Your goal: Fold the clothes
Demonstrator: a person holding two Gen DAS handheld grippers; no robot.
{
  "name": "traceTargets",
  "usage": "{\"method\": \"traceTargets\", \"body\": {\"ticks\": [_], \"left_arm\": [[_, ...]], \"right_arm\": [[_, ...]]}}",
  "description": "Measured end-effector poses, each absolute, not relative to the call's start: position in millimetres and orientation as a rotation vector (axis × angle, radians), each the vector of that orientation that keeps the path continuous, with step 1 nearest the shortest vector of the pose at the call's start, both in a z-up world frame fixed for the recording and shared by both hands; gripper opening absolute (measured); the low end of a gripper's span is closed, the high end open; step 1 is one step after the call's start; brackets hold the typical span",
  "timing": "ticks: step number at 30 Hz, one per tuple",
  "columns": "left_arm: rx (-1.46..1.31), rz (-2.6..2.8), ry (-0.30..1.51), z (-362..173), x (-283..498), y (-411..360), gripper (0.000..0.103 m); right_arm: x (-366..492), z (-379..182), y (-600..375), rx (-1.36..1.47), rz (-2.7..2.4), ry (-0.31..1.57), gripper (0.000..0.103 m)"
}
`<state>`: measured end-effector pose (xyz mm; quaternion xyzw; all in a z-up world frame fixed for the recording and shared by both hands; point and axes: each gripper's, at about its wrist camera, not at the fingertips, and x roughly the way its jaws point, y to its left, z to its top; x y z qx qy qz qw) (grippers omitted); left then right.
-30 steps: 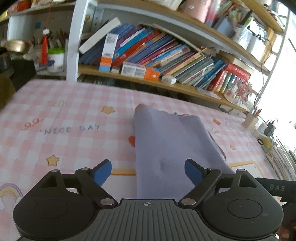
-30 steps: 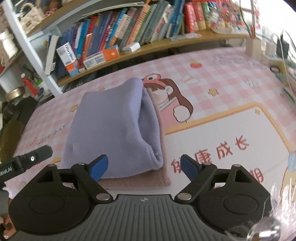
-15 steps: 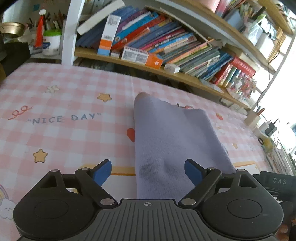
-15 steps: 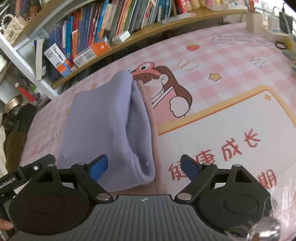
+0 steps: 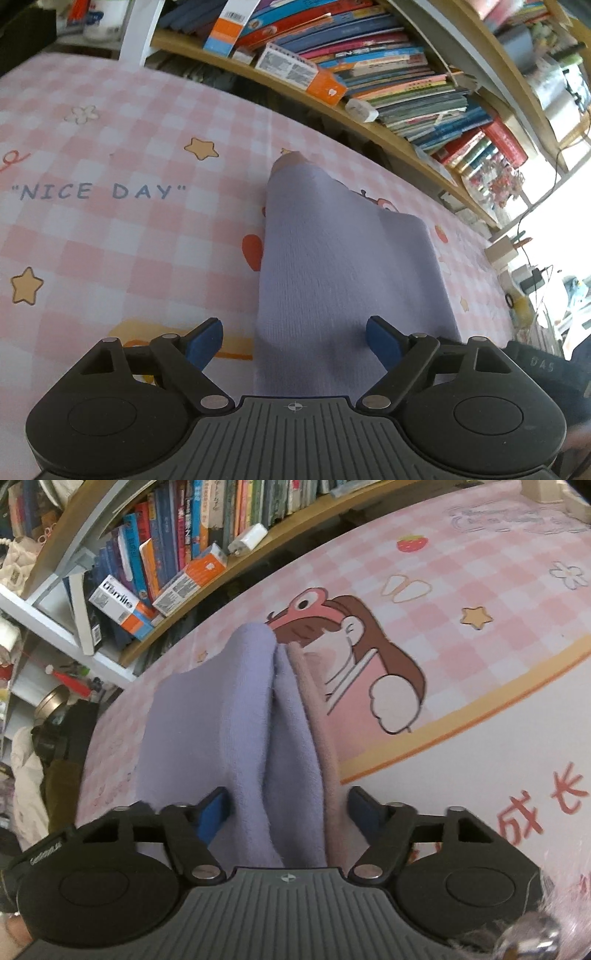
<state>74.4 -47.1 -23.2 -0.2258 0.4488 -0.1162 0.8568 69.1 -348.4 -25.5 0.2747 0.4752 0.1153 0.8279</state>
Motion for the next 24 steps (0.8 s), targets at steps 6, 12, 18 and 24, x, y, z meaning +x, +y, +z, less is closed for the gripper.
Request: {"method": "traceTargets", "body": {"ticks": [6, 12, 18, 24], "left_arm": [[-0.518, -0.255, 0.959, -26, 84, -50, 0.076], [-0.5, -0.242, 0.956, -21, 82, -56, 0.057], [-0.436, -0.251, 0.951, -14, 82, -60, 0.057], [-0.463, -0.277, 0.971, -17, 82, -53, 0.061]], "right_arm": [[74, -26, -342, 0.561, 0.28, 1.01, 0.039], [63, 7, -314, 0.309, 0.351, 0.89, 0.025], [65, 0, -317, 0.313, 0.337, 0.935, 0.028], [68, -25, -342, 0.532, 0.3, 1.01, 0.045]]}}
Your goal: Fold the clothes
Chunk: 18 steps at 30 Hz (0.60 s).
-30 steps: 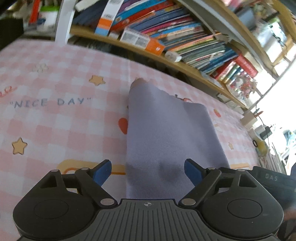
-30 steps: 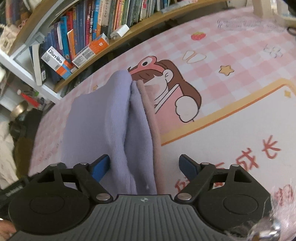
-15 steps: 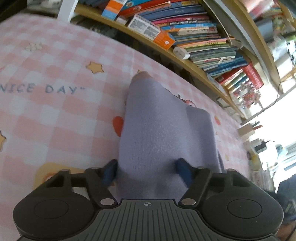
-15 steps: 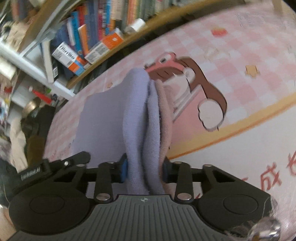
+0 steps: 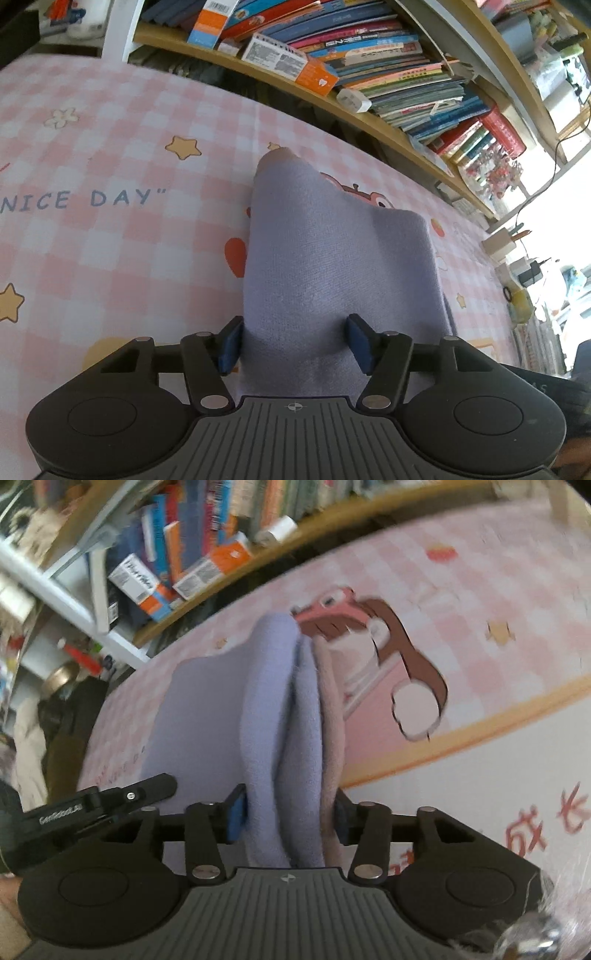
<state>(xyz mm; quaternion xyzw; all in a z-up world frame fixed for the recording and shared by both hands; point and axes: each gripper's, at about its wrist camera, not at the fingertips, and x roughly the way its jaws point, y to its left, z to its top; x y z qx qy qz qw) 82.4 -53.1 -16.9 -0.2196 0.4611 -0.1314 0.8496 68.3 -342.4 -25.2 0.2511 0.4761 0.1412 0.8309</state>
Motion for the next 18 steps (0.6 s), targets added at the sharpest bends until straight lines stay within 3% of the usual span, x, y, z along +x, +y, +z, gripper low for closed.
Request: {"method": "traceTargets", "body": {"ticks": [7, 10, 12, 15, 18], "left_arm": [[-0.549, -0.282, 0.981, -27, 81, -48, 0.061], [-0.559, -0.274, 0.974, -29, 80, -50, 0.058], [-0.535, -0.27, 0.961, -27, 77, -55, 0.048], [-0.464, -0.27, 0.921, -16, 71, -66, 0.04], [-0.432, -0.273, 0.885, -5, 65, -72, 0.039]], "right_arm": [[70, -35, -347, 0.615, 0.338, 1.028, 0.048], [73, -35, -345, 0.6, 0.366, 1.037, 0.042], [74, -33, -342, 0.583, 0.379, 1.032, 0.032], [67, -20, -333, 0.484, 0.4, 0.969, 0.028], [60, -9, -328, 0.424, 0.411, 0.919, 0.027]]}}
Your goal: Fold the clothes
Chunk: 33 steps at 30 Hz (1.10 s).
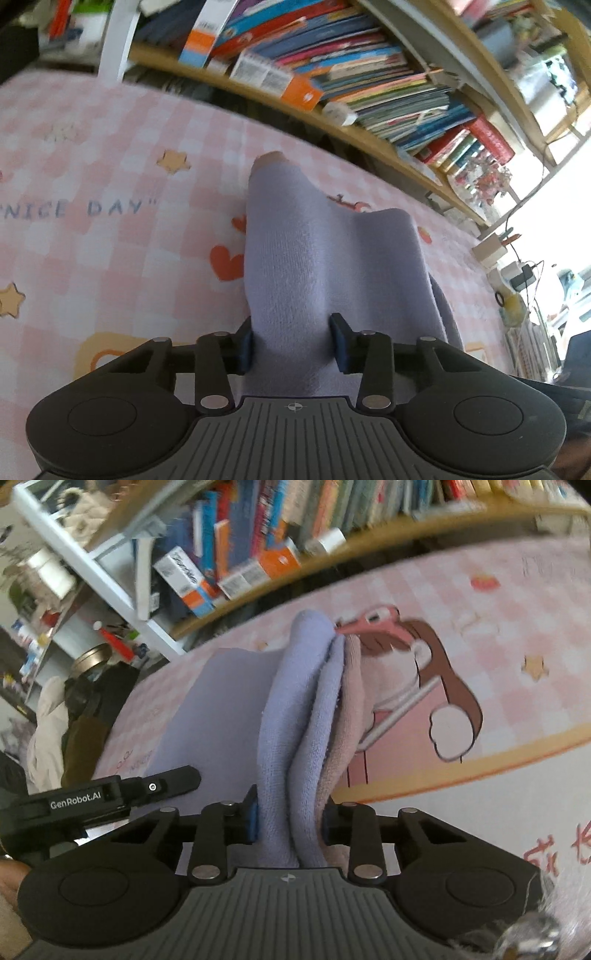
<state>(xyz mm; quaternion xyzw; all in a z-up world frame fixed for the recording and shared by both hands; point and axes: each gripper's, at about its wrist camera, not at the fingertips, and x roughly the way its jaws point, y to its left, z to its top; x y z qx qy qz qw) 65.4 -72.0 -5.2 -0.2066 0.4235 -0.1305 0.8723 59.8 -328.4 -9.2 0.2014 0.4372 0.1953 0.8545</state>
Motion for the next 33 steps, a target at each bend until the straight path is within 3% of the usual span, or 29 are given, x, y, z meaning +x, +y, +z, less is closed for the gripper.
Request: {"method": "traceTargets", "body": {"ticks": [33], "left_arm": [[-0.451, -0.159, 0.783, 26, 1, -126, 0.039]], "right_arm": [[23, 18, -382, 0.388, 0.551, 0.847, 0.027]]}}
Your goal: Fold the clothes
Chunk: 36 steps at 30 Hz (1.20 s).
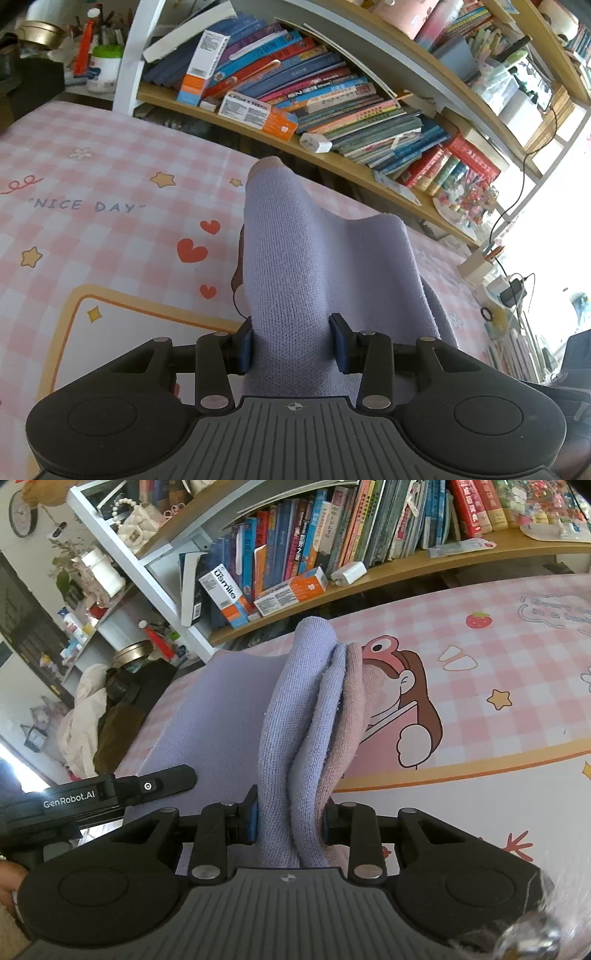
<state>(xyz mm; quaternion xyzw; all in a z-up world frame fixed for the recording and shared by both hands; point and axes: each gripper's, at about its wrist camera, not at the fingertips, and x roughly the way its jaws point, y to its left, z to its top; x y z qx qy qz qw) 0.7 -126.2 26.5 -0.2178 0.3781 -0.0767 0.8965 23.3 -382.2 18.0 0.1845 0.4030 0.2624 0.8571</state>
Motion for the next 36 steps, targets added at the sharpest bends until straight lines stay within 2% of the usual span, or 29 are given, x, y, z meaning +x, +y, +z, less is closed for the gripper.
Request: {"method": "traceTargets", "body": {"ticks": [17, 36], "left_arm": [[-0.441, -0.183, 0.786, 31, 0, -122, 0.039], [-0.441, -0.372, 0.81, 12, 42, -14, 0.039]], "right_arm": [[15, 20, -384, 0.396, 0.542, 0.834, 0.027], [16, 28, -281, 0.421, 0.367, 0.796, 0.027]]}}
